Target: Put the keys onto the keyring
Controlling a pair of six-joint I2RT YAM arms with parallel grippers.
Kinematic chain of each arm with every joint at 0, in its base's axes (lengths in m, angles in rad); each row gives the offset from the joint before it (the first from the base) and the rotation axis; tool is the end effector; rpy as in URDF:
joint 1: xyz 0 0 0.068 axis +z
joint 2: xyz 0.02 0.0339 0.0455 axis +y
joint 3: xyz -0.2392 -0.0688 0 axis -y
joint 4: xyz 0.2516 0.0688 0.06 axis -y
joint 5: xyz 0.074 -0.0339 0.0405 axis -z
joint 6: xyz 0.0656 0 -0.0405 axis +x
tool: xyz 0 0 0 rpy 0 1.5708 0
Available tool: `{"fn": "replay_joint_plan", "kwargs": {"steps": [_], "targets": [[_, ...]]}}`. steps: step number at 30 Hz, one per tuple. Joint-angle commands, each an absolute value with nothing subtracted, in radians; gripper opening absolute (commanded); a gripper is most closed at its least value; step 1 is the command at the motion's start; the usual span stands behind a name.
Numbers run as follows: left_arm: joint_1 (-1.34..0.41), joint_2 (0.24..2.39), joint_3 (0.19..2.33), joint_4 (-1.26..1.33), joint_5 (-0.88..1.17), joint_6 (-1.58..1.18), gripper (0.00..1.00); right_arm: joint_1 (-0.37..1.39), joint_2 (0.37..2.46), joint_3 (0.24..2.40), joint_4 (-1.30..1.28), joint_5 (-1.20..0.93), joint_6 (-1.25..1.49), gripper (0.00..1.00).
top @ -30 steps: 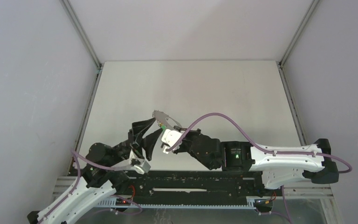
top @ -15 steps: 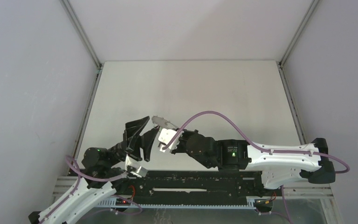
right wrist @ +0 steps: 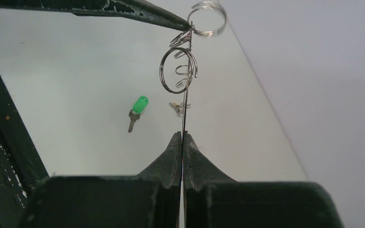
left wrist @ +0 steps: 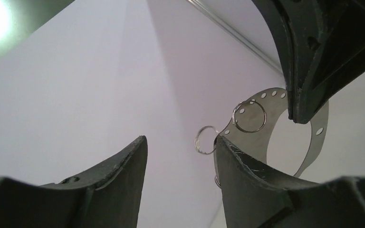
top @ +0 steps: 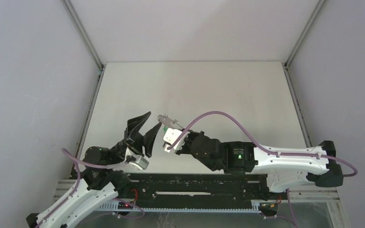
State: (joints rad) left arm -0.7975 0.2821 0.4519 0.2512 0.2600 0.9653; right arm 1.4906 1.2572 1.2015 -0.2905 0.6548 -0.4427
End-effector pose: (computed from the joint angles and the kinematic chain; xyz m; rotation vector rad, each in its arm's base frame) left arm 0.0951 -0.1216 0.3379 1.0276 0.5485 -0.0011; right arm 0.0654 0.3151 0.3442 -1.2335 1.3714 0.1028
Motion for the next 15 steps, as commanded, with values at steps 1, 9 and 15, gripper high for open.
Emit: {"fn": "replay_joint_plan", "kwargs": {"steps": [1, 9, 15], "targets": [[-0.796, 0.249, 0.519, 0.262, 0.18, 0.845, 0.59, 1.502, 1.221, 1.228, -0.277, 0.638, -0.438, 0.0], [-0.796, 0.216, 0.559, 0.1, 0.286, 0.855, 0.59, 1.502, 1.22, 1.227, -0.259, 0.66, -0.451, 0.0], [-0.796, 0.245, 0.645, -0.156, 0.42, 0.728, 0.47, 1.497, 1.226, 1.228, -0.203, 0.706, -0.479, 0.0]]}}
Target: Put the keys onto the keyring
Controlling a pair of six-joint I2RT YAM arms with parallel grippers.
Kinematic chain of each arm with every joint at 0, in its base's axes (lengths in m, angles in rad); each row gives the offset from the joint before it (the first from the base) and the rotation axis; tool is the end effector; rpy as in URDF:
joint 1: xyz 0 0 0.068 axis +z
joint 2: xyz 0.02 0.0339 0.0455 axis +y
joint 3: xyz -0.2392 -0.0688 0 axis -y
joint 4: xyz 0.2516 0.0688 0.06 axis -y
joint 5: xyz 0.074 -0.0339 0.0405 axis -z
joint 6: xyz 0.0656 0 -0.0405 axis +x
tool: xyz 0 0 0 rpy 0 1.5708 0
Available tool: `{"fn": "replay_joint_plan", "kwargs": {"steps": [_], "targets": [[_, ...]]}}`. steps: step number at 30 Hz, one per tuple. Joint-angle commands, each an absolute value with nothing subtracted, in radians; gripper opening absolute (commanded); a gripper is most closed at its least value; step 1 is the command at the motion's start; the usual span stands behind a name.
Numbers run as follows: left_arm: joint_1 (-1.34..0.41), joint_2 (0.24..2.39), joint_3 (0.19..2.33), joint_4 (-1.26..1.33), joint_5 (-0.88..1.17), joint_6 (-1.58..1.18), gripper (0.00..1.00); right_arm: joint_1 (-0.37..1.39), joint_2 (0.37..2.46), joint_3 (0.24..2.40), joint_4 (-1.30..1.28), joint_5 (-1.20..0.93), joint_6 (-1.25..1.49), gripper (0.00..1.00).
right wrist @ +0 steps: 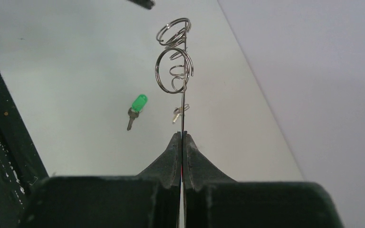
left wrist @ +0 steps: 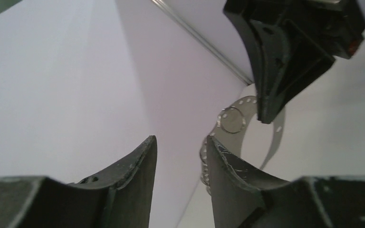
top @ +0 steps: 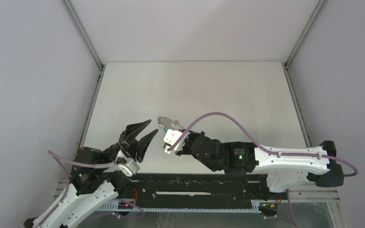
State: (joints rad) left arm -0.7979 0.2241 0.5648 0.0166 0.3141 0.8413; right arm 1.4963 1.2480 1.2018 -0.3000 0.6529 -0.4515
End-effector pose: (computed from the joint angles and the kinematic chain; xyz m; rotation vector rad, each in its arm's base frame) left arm 0.0774 -0.1084 0.3550 1.0659 0.6201 -0.1527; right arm 0.0633 0.3130 0.3459 -1.2446 1.3619 0.1024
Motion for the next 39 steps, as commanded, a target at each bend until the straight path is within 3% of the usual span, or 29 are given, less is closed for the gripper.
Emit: {"fn": "replay_joint_plan", "kwargs": {"steps": [1, 6, 17, 24, 30, 39], "targets": [[-0.796, 0.251, 0.649, -0.162, 0.428, 0.671, 0.44, 1.495, 1.228, 1.227, -0.183, 0.718, -0.487, 0.0], [-0.795, 0.272, 0.66, -0.177, 0.393, 0.459, 0.38, 1.491, 1.219, 1.191, -0.032, 0.788, -0.563, 0.0], [-0.765, 0.402, 0.706, -0.068, 0.317, 0.065, 0.44, 1.493, 1.223, 1.185, 0.025, 0.768, -0.568, 0.0], [-0.597, 0.454, 0.751, 0.048, 0.46, -0.166, 0.46, 1.502, 1.218, 1.169, 0.034, 0.765, -0.562, 0.0], [-0.557, 0.475, 0.762, 0.133, 0.652, -0.203, 0.56, 1.505, 1.219, 1.166, 0.038, 0.749, -0.56, 0.0], [-0.551, 0.496, 0.769, 0.127, 0.698, -0.157, 0.56, 1.514, 1.223, 1.167, 0.03, 0.744, -0.549, 0.0]]}}
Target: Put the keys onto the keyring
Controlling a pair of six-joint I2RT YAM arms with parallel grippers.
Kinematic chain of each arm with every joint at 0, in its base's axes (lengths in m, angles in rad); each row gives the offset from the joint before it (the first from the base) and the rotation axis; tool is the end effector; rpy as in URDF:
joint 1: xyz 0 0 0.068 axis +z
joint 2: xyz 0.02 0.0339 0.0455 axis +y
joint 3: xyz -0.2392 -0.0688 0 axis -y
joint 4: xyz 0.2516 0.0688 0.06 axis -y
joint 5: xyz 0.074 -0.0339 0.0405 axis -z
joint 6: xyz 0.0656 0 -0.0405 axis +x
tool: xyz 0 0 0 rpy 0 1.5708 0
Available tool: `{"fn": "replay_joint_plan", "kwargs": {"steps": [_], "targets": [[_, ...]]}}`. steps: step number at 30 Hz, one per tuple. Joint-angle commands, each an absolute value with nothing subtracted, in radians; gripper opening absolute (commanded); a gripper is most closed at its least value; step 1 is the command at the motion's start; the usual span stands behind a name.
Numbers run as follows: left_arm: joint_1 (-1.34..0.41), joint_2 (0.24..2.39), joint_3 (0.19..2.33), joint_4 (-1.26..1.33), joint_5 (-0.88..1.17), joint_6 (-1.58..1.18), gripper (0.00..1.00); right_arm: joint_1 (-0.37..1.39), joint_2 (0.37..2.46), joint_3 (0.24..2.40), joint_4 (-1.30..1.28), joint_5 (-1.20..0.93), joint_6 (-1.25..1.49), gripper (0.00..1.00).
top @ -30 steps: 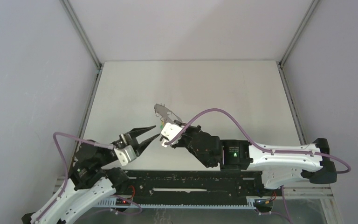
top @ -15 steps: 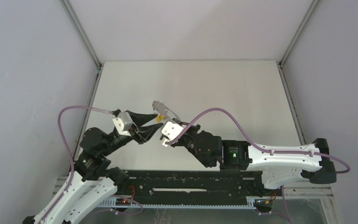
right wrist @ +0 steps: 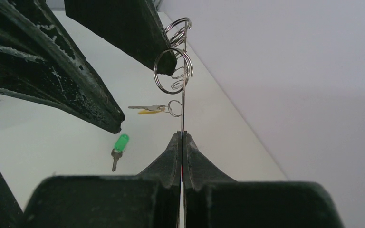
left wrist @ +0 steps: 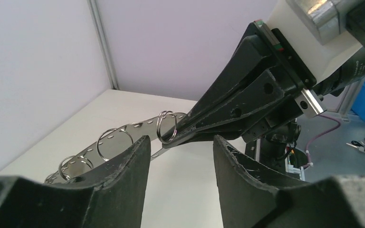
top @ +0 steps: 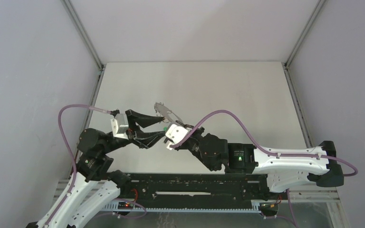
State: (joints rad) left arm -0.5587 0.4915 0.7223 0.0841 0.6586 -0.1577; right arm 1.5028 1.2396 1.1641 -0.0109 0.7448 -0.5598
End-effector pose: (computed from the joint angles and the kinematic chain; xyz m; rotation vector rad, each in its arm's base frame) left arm 0.1144 -0.1189 0.3813 0.8339 1.1190 -1.0139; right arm 0.0661 0.3156 0.3700 -1.0375 1.2641 0.1056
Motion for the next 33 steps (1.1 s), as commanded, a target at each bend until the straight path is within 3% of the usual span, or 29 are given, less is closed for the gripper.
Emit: {"fn": "replay_joint_plan", "kwargs": {"steps": [1, 5, 13, 20, 30, 33], "targets": [[-0.55, 0.498, 0.771, 0.129, 0.697, -0.158, 0.56, 1.514, 1.222, 1.166, 0.029, 0.744, -0.547, 0.0], [-0.549, 0.499, 0.77, 0.139, 0.702, -0.176, 0.51, 1.514, 1.221, 1.167, 0.026, 0.744, -0.546, 0.0], [-0.548, 0.503, 0.766, 0.13, 0.621, -0.154, 0.31, 1.52, 1.221, 1.167, 0.019, 0.743, -0.545, 0.0], [-0.548, 0.516, 0.765, 0.133, 0.594, -0.144, 0.24, 1.525, 1.225, 1.167, 0.02, 0.738, -0.545, 0.0], [-0.549, 0.497, 0.75, 0.137, 0.689, 0.013, 0.02, 1.526, 1.239, 1.166, 0.026, 0.732, -0.52, 0.0], [-0.549, 0.488, 0.742, 0.131, 0.707, 0.093, 0.0, 1.529, 1.244, 1.166, 0.027, 0.733, -0.508, 0.0]]}}
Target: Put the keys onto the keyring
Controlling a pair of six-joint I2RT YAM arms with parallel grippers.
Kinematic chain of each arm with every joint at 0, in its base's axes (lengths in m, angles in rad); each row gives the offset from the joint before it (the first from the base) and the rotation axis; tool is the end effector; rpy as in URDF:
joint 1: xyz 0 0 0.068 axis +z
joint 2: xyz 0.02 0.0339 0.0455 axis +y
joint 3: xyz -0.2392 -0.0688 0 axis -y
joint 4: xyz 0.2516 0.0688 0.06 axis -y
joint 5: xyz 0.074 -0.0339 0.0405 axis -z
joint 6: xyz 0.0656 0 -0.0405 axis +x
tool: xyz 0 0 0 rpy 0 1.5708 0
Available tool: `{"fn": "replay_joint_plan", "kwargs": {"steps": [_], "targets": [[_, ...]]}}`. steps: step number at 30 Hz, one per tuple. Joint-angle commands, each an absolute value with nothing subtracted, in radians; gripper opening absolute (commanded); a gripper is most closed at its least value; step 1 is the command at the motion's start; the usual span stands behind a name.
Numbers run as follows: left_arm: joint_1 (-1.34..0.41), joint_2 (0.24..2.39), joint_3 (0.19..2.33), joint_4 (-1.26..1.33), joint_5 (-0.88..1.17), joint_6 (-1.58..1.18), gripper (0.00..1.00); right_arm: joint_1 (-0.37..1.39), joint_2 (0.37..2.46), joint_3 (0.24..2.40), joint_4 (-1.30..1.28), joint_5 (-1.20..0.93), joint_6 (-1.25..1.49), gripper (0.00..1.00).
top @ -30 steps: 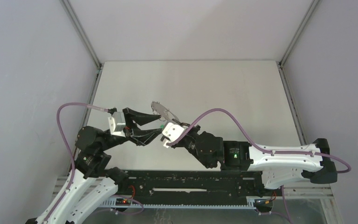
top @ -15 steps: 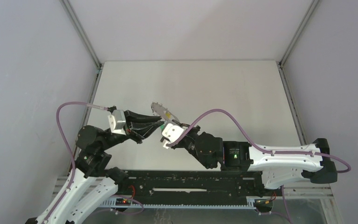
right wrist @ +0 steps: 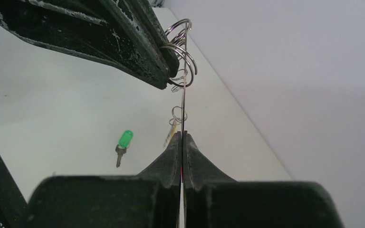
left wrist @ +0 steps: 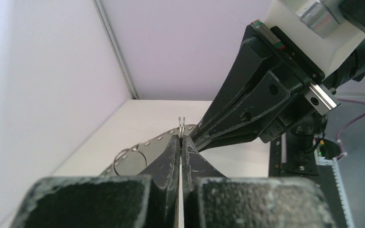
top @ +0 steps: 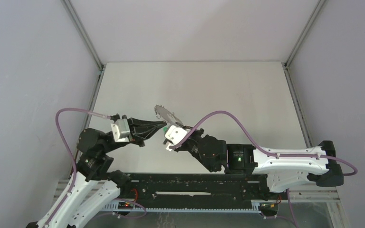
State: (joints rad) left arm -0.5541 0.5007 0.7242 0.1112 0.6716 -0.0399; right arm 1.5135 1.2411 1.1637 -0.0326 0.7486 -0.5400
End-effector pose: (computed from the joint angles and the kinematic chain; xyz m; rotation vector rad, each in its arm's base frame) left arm 0.1151 -0.1192 0.3838 0.8954 1.0346 -0.9155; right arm 0.0629 0.3163 0.3668 -1.0499 1.2761 0.1118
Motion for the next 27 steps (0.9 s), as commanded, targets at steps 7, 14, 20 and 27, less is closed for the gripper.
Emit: {"fn": "replay_joint_plan", "kwargs": {"steps": [7, 14, 20, 27], "targets": [[-0.564, 0.466, 0.724, 0.088, 0.671, 0.298, 0.0, 1.54, 1.25, 1.166, 0.026, 0.731, -0.49, 0.0], [-0.638, 0.409, 0.677, 0.02, 0.639, 0.625, 0.0, 1.543, 1.245, 1.166, 0.024, 0.711, -0.46, 0.0], [-0.677, 0.385, 0.649, 0.031, 0.582, 0.751, 0.0, 1.55, 1.24, 1.167, 0.005, 0.67, -0.43, 0.0], [-0.677, 0.386, 0.63, 0.124, 0.544, 0.634, 0.0, 1.563, 1.243, 1.167, -0.033, 0.609, -0.417, 0.08]]}}
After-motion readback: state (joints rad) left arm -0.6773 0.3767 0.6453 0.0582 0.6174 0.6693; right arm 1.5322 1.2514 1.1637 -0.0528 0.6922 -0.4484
